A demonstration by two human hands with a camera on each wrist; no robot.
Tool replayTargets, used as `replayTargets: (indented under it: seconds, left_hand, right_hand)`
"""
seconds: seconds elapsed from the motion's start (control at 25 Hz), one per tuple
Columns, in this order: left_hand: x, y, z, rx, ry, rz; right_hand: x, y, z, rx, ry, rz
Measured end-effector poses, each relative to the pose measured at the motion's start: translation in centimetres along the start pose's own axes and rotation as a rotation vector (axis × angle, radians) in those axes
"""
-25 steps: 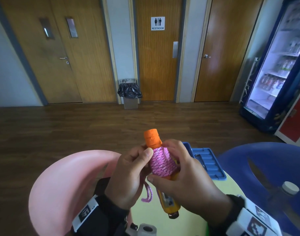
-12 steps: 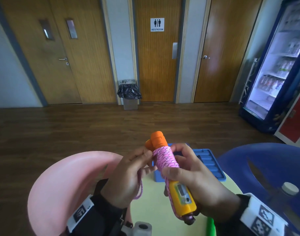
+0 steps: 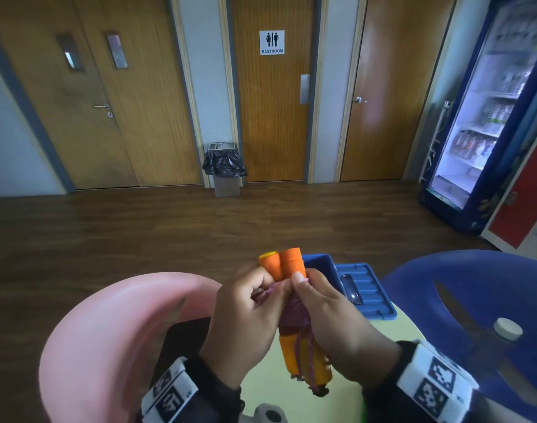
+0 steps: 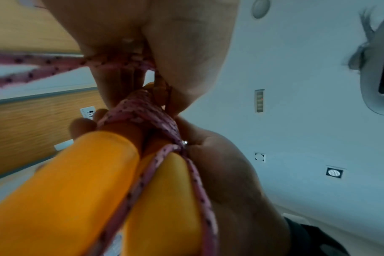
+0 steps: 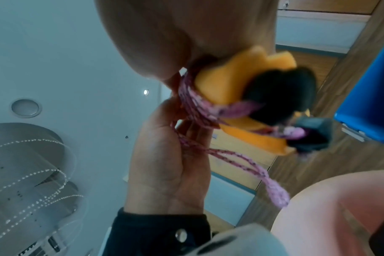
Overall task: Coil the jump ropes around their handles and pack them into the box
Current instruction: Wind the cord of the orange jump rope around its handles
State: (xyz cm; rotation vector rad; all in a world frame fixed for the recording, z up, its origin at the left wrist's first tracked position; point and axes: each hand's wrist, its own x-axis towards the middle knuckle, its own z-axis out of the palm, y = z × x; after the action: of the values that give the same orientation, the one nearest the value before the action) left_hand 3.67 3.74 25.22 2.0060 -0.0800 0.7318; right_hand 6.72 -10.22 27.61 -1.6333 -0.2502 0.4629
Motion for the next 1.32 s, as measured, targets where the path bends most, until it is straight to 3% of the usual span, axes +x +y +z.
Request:
replayTargets:
  seconds: [0.08, 0.2, 0.32, 0.48, 0.64, 0.72, 0.92, 1.12, 1.2, 1.32]
  left_hand:
    - [0.2, 0.1, -0.1, -0.07, -0.058, -0.031]
    - [0.2, 0.4, -0.6, -0.214, -0.15, -0.192]
    - [0.3, 0.1, -1.0, -0.293, -0.175, -0.338]
    - [0.4, -1.3, -0.6, -0.564, -0.171, -0.498]
    - [-0.1, -1.4, -0.9, -0.584, -0.158, -0.499]
    - [-0.1, -1.3, -1.2, -0.487, -0.18, -0.456]
    - [0.4, -1.6, -2.1, -0.27, -0.204, -0.24]
    - [-0.7, -1.5, -2.1, -0.107, -0.095, -0.036]
    - [-0.7, -1.5, -1.9, -0.104, -0.094, -0.039]
    - [-0.6, -1.4, -1.4, -0.256, -0.174, -0.183]
  right_hand:
    - [0.0, 0.2, 0.2, 0.028, 0.059, 0.005]
    - [0.0, 0.1, 0.1, -0.089, 0.093, 0.002]
    - [-0.3, -0.2, 0.0, -0.207, 0.107, -0.075]
    - [0.0, -0.3, -0.3, -0.434, 0.158, -0.146]
    - [0.3, -0.7, -0.9, -0.468, 0.188, -0.173]
    - [0.3, -0.9, -1.2, -0.41, 0.17, -0.146]
    - [-0.5, -1.1, -1.0, -0.089, 0.023, 0.13]
    - [-0.7, -1.6, -1.1, -0.085, 0.062, 0.126]
    - [-0.6, -1.3, -1.3, -0.095, 0.061, 0.123]
    - [-0.7, -0.9, -1.6, 0.061, 0.014, 0.153]
